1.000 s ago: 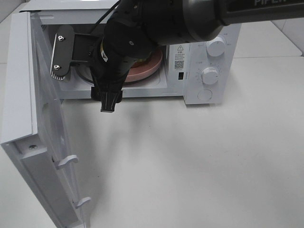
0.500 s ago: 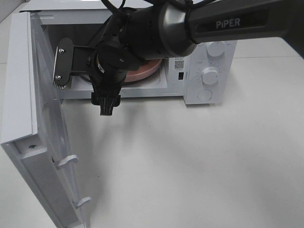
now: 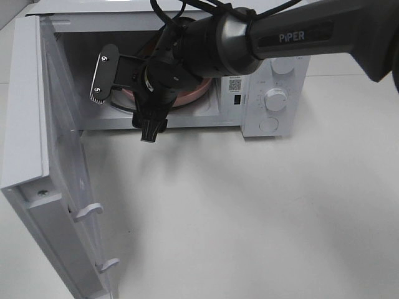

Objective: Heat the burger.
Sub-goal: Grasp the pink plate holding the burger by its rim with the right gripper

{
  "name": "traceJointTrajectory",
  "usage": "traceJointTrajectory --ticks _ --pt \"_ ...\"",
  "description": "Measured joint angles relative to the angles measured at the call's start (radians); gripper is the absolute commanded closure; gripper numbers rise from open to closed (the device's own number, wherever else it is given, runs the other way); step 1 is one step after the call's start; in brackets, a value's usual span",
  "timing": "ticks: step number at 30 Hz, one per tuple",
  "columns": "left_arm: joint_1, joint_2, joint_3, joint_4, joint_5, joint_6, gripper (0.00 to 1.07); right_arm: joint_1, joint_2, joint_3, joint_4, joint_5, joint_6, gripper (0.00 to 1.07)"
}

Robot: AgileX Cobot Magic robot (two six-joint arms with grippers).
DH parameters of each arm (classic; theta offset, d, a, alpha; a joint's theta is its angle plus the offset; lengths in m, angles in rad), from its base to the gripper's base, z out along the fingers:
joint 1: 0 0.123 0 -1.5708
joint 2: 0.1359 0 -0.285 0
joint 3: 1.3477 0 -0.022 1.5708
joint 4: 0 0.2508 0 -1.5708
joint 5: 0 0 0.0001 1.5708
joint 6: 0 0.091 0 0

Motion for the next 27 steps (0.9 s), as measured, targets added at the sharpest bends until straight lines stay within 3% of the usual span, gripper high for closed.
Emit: traceJointTrajectory --ticks 15,27 --pt "0.000 0.000 0.000 0.000 0.000 0.000 1.06 -0.046 0.063 0.000 -0.052 -0.008 0.001 0.31" --pt "0.000 0.000 0.000 0.000 0.000 0.000 1.06 -0.066 0.108 -0.001 -0.062 -0.040 0.001 0.42"
